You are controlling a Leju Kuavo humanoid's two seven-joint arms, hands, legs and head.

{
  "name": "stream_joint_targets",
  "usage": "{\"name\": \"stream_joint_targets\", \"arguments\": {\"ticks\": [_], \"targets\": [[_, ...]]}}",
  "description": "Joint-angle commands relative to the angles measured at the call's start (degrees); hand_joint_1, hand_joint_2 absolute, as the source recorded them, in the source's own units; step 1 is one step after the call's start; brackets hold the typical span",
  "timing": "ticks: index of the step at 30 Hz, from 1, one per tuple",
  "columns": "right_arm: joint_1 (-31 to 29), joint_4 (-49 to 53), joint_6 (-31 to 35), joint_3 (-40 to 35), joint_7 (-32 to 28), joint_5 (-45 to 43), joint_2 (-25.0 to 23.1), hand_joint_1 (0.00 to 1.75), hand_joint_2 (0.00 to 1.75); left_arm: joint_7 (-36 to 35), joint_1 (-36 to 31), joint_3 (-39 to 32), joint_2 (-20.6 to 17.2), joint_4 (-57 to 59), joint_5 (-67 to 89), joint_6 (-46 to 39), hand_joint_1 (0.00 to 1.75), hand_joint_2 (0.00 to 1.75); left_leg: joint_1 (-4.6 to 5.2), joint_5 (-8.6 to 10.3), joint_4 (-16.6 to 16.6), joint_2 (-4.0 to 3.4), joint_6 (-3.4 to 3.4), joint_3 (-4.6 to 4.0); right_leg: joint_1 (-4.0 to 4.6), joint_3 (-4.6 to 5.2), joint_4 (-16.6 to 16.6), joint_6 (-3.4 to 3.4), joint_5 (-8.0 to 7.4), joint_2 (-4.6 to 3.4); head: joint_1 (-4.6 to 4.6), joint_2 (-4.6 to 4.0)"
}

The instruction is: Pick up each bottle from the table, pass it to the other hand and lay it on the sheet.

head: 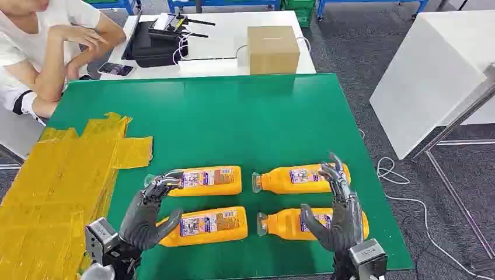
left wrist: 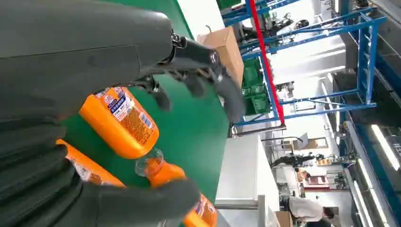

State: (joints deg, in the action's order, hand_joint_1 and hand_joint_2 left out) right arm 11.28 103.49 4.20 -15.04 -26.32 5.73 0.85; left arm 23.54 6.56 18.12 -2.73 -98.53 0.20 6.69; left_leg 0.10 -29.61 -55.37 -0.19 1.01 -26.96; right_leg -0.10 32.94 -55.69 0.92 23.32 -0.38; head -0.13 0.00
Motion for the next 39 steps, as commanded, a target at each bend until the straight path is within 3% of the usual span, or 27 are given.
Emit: {"name": "stream_joint_targets", "arguments": {"ticks": [1,2,3,17,18,19,20,21,34,39], "targets": [[-8.68,-20.08,12.13,-4.09,-5.44,3.65,-10.73,1.66,1.75,9.76,-4.78,0.42,12.46,17.80,8.70,-27.51,1.75,1.75,-0.01,0.00,0.03,0.03,-0.02,0.05,0.01,-0.06,0.04,0.02,0.00,0.04,0.00,0.00],[-9.49,-21.29,13.74,-5.45,-6.35,2.93,-10.48,1.62,1.75,10.44,-5.57,1.85,12.02,19.06,7.69,-28.83,1.75,1.75,-0.03,-0.01,0.04,0.04,-0.03,0.07,0.02,-0.08,0.06,0.03,0.00,0.05,0.00,0.00],[-9.25,-19.42,14.51,-6.47,-6.14,2.23,-9.22,1.75,1.75,10.17,-5.65,2.84,11.03,18.24,6.72,-29.45,1.75,1.75,-0.06,-0.02,0.04,0.05,-0.05,0.08,0.05,-0.11,0.09,0.03,0.00,0.06,0.00,0.00],[-8.63,-15.97,14.86,-7.06,-4.69,1.60,-7.65,1.75,1.75,9.19,-5.48,3.50,9.77,15.97,5.90,-29.74,1.75,1.75,-0.07,0.02,0.08,0.09,-0.05,0.15,0.07,-0.16,0.11,0.02,-0.02,0.08,0.00,0.00],[-8.63,-15.97,14.86,-7.06,-4.69,1.60,-7.65,1.73,1.75,9.19,-5.48,3.50,9.77,15.97,5.90,-29.74,1.75,1.75,-0.05,0.02,0.06,0.08,-0.04,0.10,0.04,-0.12,0.07,0.02,-0.02,0.06,0.00,-0.02],[-8.70,-15.69,14.92,-7.32,-4.65,1.51,-7.57,1.59,1.75,9.01,-5.69,3.62,9.62,15.96,5.81,-29.79,1.75,1.75,-0.08,0.01,0.06,0.07,-0.05,0.12,0.06,-0.15,0.09,0.03,-0.02,0.05,0.00,0.00],[-8.94,-15.74,15.16,-7.71,-4.68,1.77,-7.28,0.72,1.75,8.72,-5.80,3.78,9.44,15.96,5.64,-30.03,0.82,1.75,-0.12,0.00,0.08,0.07,-0.08,0.16,0.11,-0.22,0.15,0.04,-0.04,0.06,0.00,0.00],[-9.14,-15.88,15.80,-7.86,-4.51,2.44,-7.25,0.00,1.75,8.62,-5.88,3.75,9.48,16.00,5.48,-30.23,0.00,1.75,-0.05,0.02,0.05,0.07,-0.04,0.07,0.04,-0.10,0.06,0.02,-0.02,0.05,-0.02,0.00],[-17.55,-20.16,17.89,-12.93,1.59,13.03,-4.00,0.00,1.75,8.54,-8.12,2.20,9.40,17.00,4.00,-30.87,0.00,1.75,-0.10,0.02,0.08,0.00,-0.05,0.16,0.09,-0.18,0.14,0.04,-0.06,-0.01,-0.02,0.00],[-26.38,-27.64,14.63,-16.76,9.43,24.17,-0.65,0.00,1.75,8.90,-9.71,-1.32,9.41,16.77,3.18,-30.52,0.00,1.75,-0.08,0.02,0.05,-0.17,-0.03,0.05,0.05,-0.07,0.07,0.03,-0.10,-0.18,-0.02,0.00]]}}
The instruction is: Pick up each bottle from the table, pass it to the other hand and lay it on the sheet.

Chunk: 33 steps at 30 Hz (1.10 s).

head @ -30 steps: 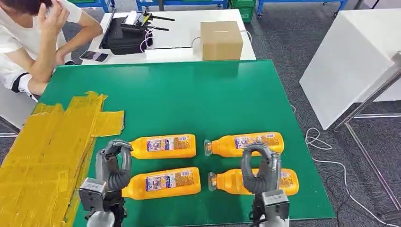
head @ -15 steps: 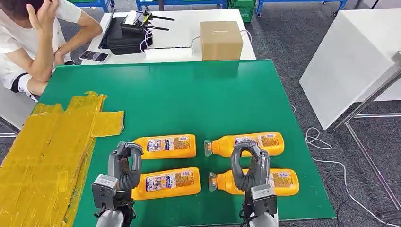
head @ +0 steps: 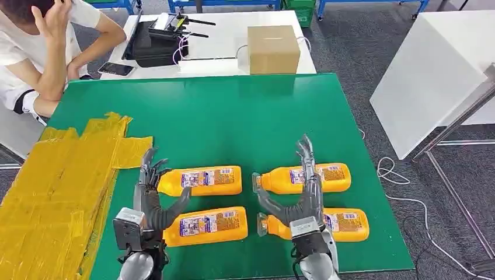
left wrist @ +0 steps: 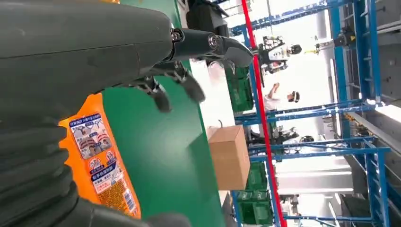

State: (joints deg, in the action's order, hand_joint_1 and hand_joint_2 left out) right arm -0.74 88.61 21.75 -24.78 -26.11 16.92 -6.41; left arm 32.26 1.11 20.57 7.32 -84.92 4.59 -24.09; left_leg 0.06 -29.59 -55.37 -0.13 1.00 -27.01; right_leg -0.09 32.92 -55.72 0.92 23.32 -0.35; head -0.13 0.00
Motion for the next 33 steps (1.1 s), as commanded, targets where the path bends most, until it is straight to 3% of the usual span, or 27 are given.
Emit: {"name": "stream_joint_targets", "arguments": {"ticks": [1,7,10,22,33], "targets": [[-15.09,-13.63,-3.36,-7.11,9.32,13.21,6.64,0.00,1.75,0.16,-4.35,-4.12,-0.60,3.11,-1.26,0.35,0.00,1.75,-0.09,0.01,0.08,-0.30,-0.04,0.15,0.06,-0.09,0.16,0.05,-0.15,-0.27,-0.02,0.00],[-18.26,-16.32,-4.87,-8.99,11.78,17.62,7.16,0.00,1.75,0.14,-4.86,-5.45,-0.13,3.05,-1.75,0.94,0.00,1.75,-0.07,0.02,0.05,-0.11,-0.05,0.22,0.05,-0.15,0.12,0.02,-0.06,-0.07,0.00,0.00],[-22.70,-20.66,-7.87,-12.43,14.72,22.04,7.34,0.00,1.75,0.26,-5.80,-6.80,0.25,2.91,-2.56,1.47,0.00,1.75,-0.05,0.00,0.01,-0.13,-0.03,0.23,0.04,-0.10,0.06,0.02,-0.04,-0.10,0.00,0.00],[-32.50,-37.28,-13.23,-19.41,16.68,27.44,2.19,0.00,1.75,-0.04,-8.83,-10.94,0.40,5.18,-3.70,1.77,0.00,1.75,-0.08,0.01,0.01,-0.22,-0.07,0.22,0.06,-0.06,0.04,0.01,-0.08,-0.20,0.00,0.00],[-33.68,-40.57,-12.77,-20.45,16.94,27.44,-0.12,0.00,1.75,0.49,-9.21,-14.56,0.10,5.56,-3.82,0.39,0.00,1.75,-0.04,0.04,0.01,-0.06,-0.05,0.16,0.03,-0.05,0.00,0.03,-0.03,-0.04,-0.02,0.00]]}}
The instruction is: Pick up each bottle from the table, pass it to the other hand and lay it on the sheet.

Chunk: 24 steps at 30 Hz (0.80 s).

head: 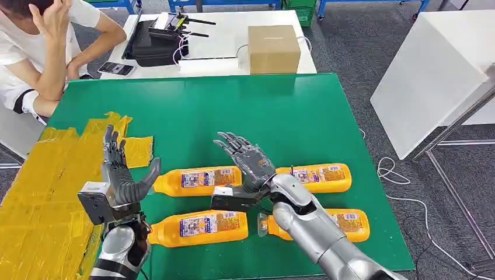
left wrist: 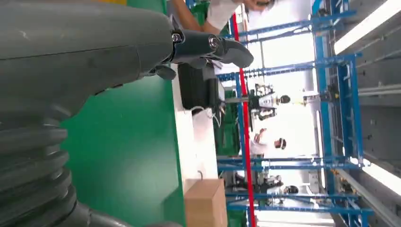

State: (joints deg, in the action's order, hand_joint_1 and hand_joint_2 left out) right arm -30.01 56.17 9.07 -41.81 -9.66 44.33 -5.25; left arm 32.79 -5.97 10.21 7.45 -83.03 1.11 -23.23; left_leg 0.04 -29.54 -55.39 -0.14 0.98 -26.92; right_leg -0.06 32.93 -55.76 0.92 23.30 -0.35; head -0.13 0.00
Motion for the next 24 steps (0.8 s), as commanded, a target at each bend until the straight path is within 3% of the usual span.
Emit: {"name": "stream_joint_targets", "arguments": {"ticks": [1,5,12,20,24], "targets": [[-4.69,-8.91,0.73,-3.67,0.58,0.41,-1.75,0.00,1.75,-0.01,-2.18,-4.98,0.22,3.84,-0.41,-0.54,0.00,1.75,-0.07,-0.03,0.02,-0.05,-0.04,0.09,0.05,-0.10,0.07,0.04,-0.02,-0.04,0.00,0.00],[-5.52,-13.08,4.80,-4.23,1.58,2.10,-4.00,0.00,1.75,0.48,-2.43,-7.92,1.28,4.35,-2.38,-1.31,0.00,1.75,-0.13,-0.04,0.03,-0.12,-0.07,0.14,0.08,-0.13,0.09,0.02,-0.03,-0.10,0.00,0.00],[-8.20,-19.79,7.27,-3.39,2.95,3.06,-5.53,0.00,1.75,0.95,-3.03,-7.97,1.88,5.23,-2.58,-1.36,0.00,1.75,-0.09,0.00,0.01,0.04,-0.06,0.08,0.05,-0.10,0.06,0.02,-0.02,0.05,0.00,0.00],[-8.26,-20.10,7.42,-3.37,3.05,3.24,-5.65,0.00,1.75,1.06,-2.96,-8.02,1.88,5.09,-2.61,-1.49,0.00,1.75,-0.06,0.00,0.01,0.06,-0.03,0.06,0.02,-0.07,0.05,0.02,0.00,0.06,0.00,0.00],[-11.09,-26.71,9.63,-2.46,6.31,5.83,-6.80,0.00,1.75,1.43,-3.78,-7.79,1.88,4.79,-2.98,-1.46,0.00,1.75,-0.07,-0.01,-0.02,0.05,-0.04,0.05,0.03,-0.07,0.03,0.03,0.00,0.06,0.02,0.00]]}}
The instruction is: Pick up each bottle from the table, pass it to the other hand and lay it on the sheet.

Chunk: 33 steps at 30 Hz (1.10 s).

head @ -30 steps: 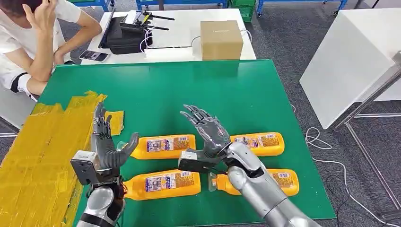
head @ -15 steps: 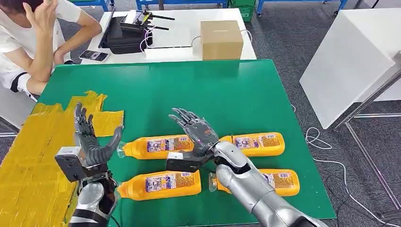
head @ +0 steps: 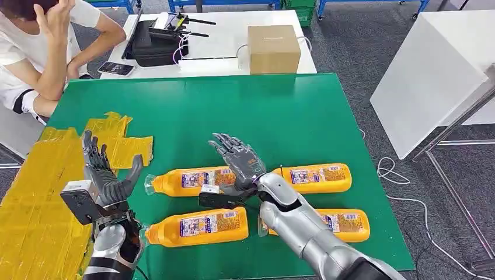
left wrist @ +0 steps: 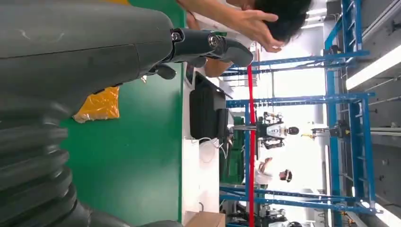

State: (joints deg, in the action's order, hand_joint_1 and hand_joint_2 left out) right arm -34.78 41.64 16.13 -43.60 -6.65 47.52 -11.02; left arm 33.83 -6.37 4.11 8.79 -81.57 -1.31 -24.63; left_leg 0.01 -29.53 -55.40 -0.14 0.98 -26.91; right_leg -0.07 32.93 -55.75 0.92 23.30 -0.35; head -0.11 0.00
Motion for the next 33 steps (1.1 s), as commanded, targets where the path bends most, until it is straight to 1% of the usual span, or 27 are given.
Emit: {"name": "stream_joint_targets", "arguments": {"ticks": [1,5,7,9,11,13,16,21,26,29,33], "targets": [[-7.13,-13.95,3.01,-0.68,4.11,3.72,-1.46,0.00,1.75,0.39,-3.70,-1.51,0.62,3.57,-0.55,0.08,0.00,1.75,-0.09,-0.02,-0.02,0.05,-0.06,0.07,0.08,-0.11,0.05,0.03,-0.01,0.07,-0.02,0.00],[-9.19,-17.73,5.36,-1.46,6.64,9.28,-2.56,0.00,1.75,0.33,-4.79,-0.35,0.89,4.83,-0.72,0.75,0.00,1.75,-0.03,0.01,-0.03,0.09,-0.04,0.01,0.03,-0.05,0.00,0.03,-0.01,0.10,0.00,0.00],[-9.70,-18.61,4.51,-2.13,7.57,10.61,-2.82,0.00,1.75,0.33,-5.03,-0.12,0.93,5.05,-0.76,0.80,0.00,1.75,-0.03,0.00,-0.02,0.09,-0.05,0.03,0.03,-0.06,0.01,0.03,0.00,0.10,-0.02,0.00],[-10.06,-19.41,2.55,-1.02,7.02,9.48,-3.41,0.00,1.75,0.39,-5.40,0.28,0.97,5.16,-0.79,0.92,0.00,1.75,-0.05,0.00,-0.02,0.09,-0.04,0.04,0.05,-0.07,0.03,0.02,0.00,0.10,-0.02,0.00],[-10.33,-20.08,-1.05,2.14,5.01,5.68,-4.15,0.00,1.75,0.49,-5.74,0.67,0.97,5.49,-0.91,0.94,0.00,1.75,-0.07,-0.02,-0.01,0.13,-0.05,0.08,0.07,-0.11,0.04,0.02,0.02,0.14,-0.02,0.00],[-10.59,-20.45,-2.44,3.21,4.50,4.35,-4.29,0.00,1.75,0.52,-5.95,0.90,1.05,5.92,-1.03,0.95,0.00,1.75,-0.01,0.00,-0.02,0.12,-0.03,0.04,0.02,-0.05,-0.01,0.03,0.03,0.13,-0.02,0.00],[-11.06,-21.32,-7.27,6.61,2.51,-0.19,-4.80,0.00,1.75,0.76,-6.55,1.41,1.08,6.96,-1.36,0.84,0.00,1.75,-0.06,0.01,-0.01,0.16,-0.05,0.08,0.08,-0.13,0.06,0.04,0.00,0.18,0.00,0.00],[-12.66,-21.99,-14.92,9.05,-1.19,-4.86,-5.76,0.00,1.75,1.42,-7.81,2.36,0.97,7.38,-1.75,0.69,0.00,1.75,-0.07,0.01,-0.09,0.17,-0.05,0.00,0.08,-0.04,0.00,0.03,0.00,0.19,-0.02,0.00],[-12.75,-21.87,-15.44,8.86,-1.12,-4.90,-6.11,0.00,1.75,1.46,-7.92,2.47,1.07,7.65,-1.94,0.61,0.00,1.75,-0.02,0.00,-0.04,0.07,-0.02,0.03,0.03,-0.02,-0.01,0.02,0.01,0.08,-0.02,0.00],[-12.70,-21.88,-15.49,8.87,-1.13,-4.96,-6.05,0.00,1.75,1.47,-7.89,2.47,1.02,7.64,-1.96,0.61,0.00,1.75,-0.10,-0.01,-0.03,0.19,-0.06,0.10,0.11,-0.16,0.05,0.03,0.03,0.20,-0.02,0.00],[-12.66,-21.81,-16.35,9.34,-1.74,-5.98,-6.23,0.00,1.75,1.47,-7.91,2.69,0.95,7.72,-2.11,0.75,0.00,1.75,-0.06,0.00,-0.06,0.14,-0.04,0.04,0.07,-0.08,0.02,0.04,0.01,0.16,-0.02,0.00]]}}
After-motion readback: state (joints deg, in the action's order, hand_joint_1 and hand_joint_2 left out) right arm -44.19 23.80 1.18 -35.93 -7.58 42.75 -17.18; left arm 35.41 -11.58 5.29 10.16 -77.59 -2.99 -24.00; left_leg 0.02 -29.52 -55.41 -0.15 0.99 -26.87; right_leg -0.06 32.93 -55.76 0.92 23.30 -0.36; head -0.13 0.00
